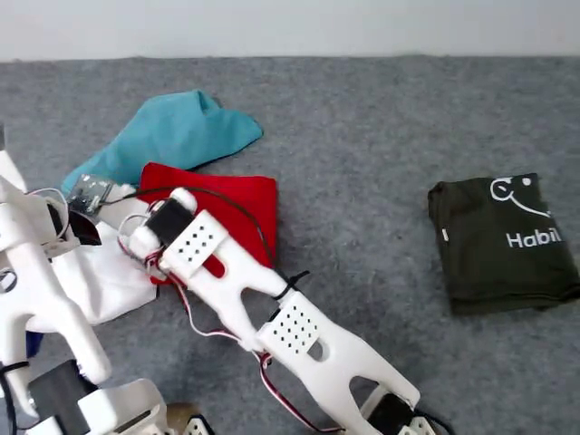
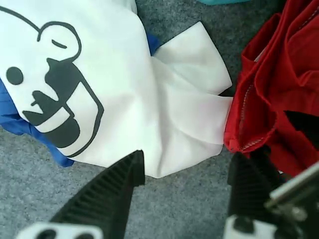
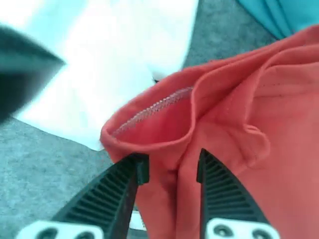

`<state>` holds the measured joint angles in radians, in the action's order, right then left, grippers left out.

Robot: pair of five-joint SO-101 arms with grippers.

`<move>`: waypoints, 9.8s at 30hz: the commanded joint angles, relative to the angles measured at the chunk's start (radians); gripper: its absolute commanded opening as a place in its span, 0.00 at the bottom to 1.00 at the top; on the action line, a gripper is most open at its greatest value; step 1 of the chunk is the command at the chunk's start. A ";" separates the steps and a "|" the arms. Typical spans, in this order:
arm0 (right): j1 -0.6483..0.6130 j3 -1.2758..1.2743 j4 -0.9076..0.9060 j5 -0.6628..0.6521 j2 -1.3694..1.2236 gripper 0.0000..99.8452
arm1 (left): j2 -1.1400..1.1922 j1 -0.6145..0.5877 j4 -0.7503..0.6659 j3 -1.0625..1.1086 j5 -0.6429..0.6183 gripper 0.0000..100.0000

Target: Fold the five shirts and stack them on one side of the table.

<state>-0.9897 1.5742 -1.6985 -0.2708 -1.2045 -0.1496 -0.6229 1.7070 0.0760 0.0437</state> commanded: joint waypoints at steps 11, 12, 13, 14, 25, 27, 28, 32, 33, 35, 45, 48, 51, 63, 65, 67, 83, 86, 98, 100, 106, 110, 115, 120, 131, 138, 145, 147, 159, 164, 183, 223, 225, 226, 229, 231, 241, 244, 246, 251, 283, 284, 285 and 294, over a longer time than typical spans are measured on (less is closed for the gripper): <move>0.058 0.110 -0.015 0.003 0.114 0.16 | -0.043 -0.038 -0.003 -0.065 0.017 0.27; 0.077 0.110 -0.013 0.002 0.127 0.16 | -0.043 -0.066 0.003 -0.085 0.017 0.27; 0.101 0.107 -0.015 0.002 0.137 0.16 | -0.043 -0.097 0.006 -0.102 0.017 0.27; 0.124 0.101 -0.015 0.002 0.142 0.16 | -0.043 -0.124 0.014 -0.122 0.017 0.27; 0.217 0.092 -0.005 0.002 -0.064 0.16 | -0.043 -0.282 0.031 -0.222 0.014 0.27; 0.216 0.092 -0.002 0.002 -0.104 0.16 | -0.043 -0.281 0.032 -0.222 0.014 0.27; 0.216 0.092 -0.002 0.002 -0.117 0.16 | -0.043 -0.281 0.032 -0.222 0.014 0.27; 0.216 0.092 -0.001 0.002 -0.150 0.16 | -0.043 -0.281 0.032 -0.217 0.014 0.27; 0.213 0.092 -0.001 0.002 -0.151 0.16 | -0.043 -0.281 0.031 -0.217 0.014 0.27; 0.206 0.094 -0.001 0.003 -0.145 0.16 | -0.041 -0.279 0.031 -0.217 0.014 0.27; 0.101 0.110 -0.007 0.003 -0.091 0.16 | -0.041 -0.278 0.031 -0.214 0.014 0.27; 0.074 0.110 -0.012 0.003 -0.058 0.16 | -0.041 -0.278 0.031 -0.214 0.014 0.27; 0.062 0.110 -0.012 0.003 -0.028 0.16 | -0.041 -0.278 0.031 -0.214 0.014 0.27; -0.001 0.110 -0.025 0.009 0.028 0.16 | -0.041 -0.278 0.031 -0.214 0.014 0.27; -0.035 0.109 -0.038 0.011 0.021 0.16 | -0.041 -0.278 0.031 -0.214 0.014 0.27; -0.067 0.109 -0.047 0.011 0.019 0.16 | -0.041 -0.278 0.031 -0.214 0.014 0.27; 0.151 0.110 -0.042 0.006 0.156 0.16 | -0.041 -0.279 0.031 -0.214 0.014 0.27; 0.157 0.110 -0.039 0.009 0.117 0.16 | -0.041 -0.279 0.031 -0.214 0.014 0.27; -0.007 0.109 -0.022 0.011 -0.004 0.16 | -0.041 -0.278 0.031 -0.214 0.014 0.27; -0.024 0.109 -0.022 0.011 -0.008 0.16 | -0.041 -0.278 0.031 -0.214 0.014 0.27; 0.030 0.110 -0.033 0.006 0.028 0.16 | -0.041 -0.278 0.031 -0.214 0.014 0.27; 0.165 0.110 -0.044 0.008 0.113 0.16 | -0.041 -0.278 0.032 -0.213 0.014 0.27; 0.346 0.109 -0.091 0.009 0.120 0.16 | -0.041 -0.249 0.044 -0.205 0.014 0.27; 0.401 0.109 -0.096 0.009 0.015 0.16 | -0.041 -0.149 0.044 -0.143 0.014 0.27; 0.398 0.109 -0.087 0.009 -0.156 0.16 | -0.041 -0.049 0.038 -0.067 0.014 0.27; 0.407 0.109 -0.058 0.005 -0.223 0.16 | -0.041 -0.051 0.038 -0.067 0.014 0.27; 0.414 0.109 -0.096 0.003 -0.159 0.16 | -0.041 -0.051 0.038 -0.067 0.014 0.27; 0.420 0.109 -0.097 0.003 -0.113 0.16 | -0.041 -0.051 0.038 -0.067 0.014 0.27; 0.512 0.087 -0.096 0.009 -0.059 0.16 | -0.041 -0.051 0.038 -0.067 0.014 0.27; 0.492 0.035 -0.094 0.009 -0.059 0.16 | -0.041 -0.051 0.038 -0.067 0.014 0.27; 0.440 0.043 -0.064 0.008 -0.180 0.16 | -0.040 -0.051 0.038 -0.065 0.014 0.27; 0.691 0.109 -0.091 -0.218 -0.202 0.01 | -0.040 -0.051 0.040 -0.065 0.014 0.27; 0.733 0.109 -0.091 -0.196 -0.202 0.01 | -0.040 -0.051 0.040 -0.065 0.014 0.27; 0.753 0.109 -0.091 -0.192 -0.202 0.01 | -0.040 -0.051 0.040 -0.065 0.014 0.27; 0.811 0.109 -0.091 -0.190 -0.202 0.01 | -0.040 -0.051 0.040 -0.065 0.014 0.27; 0.849 0.109 -0.091 -0.190 -0.202 0.01 | -0.040 -0.051 0.040 -0.065 0.014 0.27; 0.952 0.107 -0.102 -0.106 -0.199 0.07 | -0.037 -0.051 0.040 -0.065 0.014 0.27; 0.928 0.081 -0.104 -0.049 -0.150 0.19 | -0.034 -0.051 0.038 -0.065 0.014 0.27; 0.905 0.017 -0.104 -0.048 -0.079 0.21 | -0.034 -0.051 0.038 -0.065 0.014 0.27; 0.862 -0.267 -0.099 -0.049 0.136 0.21 | -0.031 -0.048 0.038 -0.065 0.014 0.27; 0.849 -0.896 -0.094 0.318 0.593 0.21 | -0.032 0.295 0.025 0.139 0.141 0.27; 0.848 -0.896 -0.094 0.333 0.593 0.21 | -0.032 0.295 0.025 0.139 0.141 0.27; 0.845 -0.896 -0.094 0.342 0.593 0.21 | -0.032 0.295 0.025 0.139 0.141 0.27; 0.806 -0.901 -0.087 0.338 0.585 0.21 | -0.032 0.295 0.025 0.140 0.141 0.27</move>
<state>-0.1795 0.6705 -1.7553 0.0560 -0.6859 -0.1496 -0.3345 1.7331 0.2186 0.1726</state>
